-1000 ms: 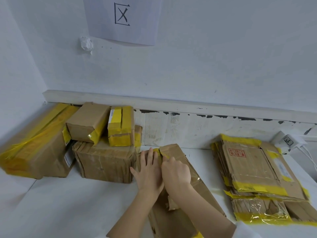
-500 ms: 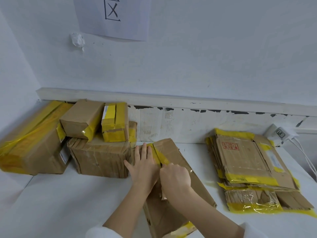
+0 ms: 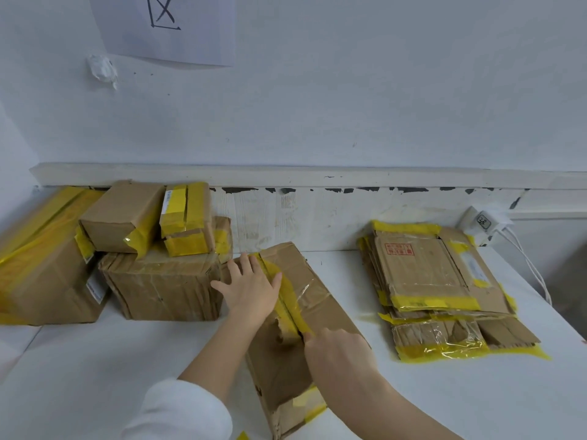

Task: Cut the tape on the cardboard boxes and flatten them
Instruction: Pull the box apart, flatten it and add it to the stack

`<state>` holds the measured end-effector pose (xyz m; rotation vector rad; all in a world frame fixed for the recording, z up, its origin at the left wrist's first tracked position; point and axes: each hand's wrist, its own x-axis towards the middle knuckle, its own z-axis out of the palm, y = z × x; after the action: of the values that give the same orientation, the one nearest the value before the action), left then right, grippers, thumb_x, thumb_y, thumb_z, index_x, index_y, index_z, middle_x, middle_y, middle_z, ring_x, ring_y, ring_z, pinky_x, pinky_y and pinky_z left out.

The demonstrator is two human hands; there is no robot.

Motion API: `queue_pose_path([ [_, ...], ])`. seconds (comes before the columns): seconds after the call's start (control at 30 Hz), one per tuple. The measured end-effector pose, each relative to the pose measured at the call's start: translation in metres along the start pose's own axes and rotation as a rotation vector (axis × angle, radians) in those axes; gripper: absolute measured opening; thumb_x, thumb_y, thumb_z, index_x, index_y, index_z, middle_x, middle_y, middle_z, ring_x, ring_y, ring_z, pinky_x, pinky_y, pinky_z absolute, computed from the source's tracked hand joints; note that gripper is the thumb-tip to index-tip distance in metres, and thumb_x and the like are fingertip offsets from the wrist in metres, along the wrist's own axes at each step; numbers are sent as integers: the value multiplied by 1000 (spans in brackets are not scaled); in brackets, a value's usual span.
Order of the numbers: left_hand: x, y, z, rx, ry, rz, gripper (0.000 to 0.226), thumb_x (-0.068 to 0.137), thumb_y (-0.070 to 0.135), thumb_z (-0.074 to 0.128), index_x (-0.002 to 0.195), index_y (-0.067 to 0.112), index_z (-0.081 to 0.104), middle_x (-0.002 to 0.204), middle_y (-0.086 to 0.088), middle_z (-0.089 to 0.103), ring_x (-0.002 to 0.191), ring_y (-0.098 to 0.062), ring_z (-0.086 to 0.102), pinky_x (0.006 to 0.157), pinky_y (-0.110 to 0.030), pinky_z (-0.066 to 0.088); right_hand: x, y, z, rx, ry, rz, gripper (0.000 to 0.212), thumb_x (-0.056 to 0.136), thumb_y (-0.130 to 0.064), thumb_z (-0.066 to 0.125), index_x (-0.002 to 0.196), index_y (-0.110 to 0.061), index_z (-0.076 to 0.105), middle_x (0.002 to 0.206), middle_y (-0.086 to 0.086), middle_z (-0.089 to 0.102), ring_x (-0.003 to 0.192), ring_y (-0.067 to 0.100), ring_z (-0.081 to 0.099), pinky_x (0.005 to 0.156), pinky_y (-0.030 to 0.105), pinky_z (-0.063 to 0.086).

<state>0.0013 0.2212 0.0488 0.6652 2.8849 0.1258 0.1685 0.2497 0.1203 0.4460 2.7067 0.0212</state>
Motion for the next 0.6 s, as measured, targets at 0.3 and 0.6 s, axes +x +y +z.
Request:
queue_pose_path([
  [0.3,3,18,10,-8,-30,-72,84,93,64,15,149,5,-4,158,-10,-9,143,-37,-6,105,-67,17,-37,5,11,-16,-41,-49,40,98,-1,31,137,-4,41,88,11,43,108,32,53,46,27,17],
  [0.6,3,15,12,-24,-7,-56,85,92,64,16,149,4,-4,158,-10,-8,143,-37,-7,105,-66,17,-65,4,38,91,296,151,28,95,-21,49,111,-16,71,64,8,39,36,15,46,34,18,17],
])
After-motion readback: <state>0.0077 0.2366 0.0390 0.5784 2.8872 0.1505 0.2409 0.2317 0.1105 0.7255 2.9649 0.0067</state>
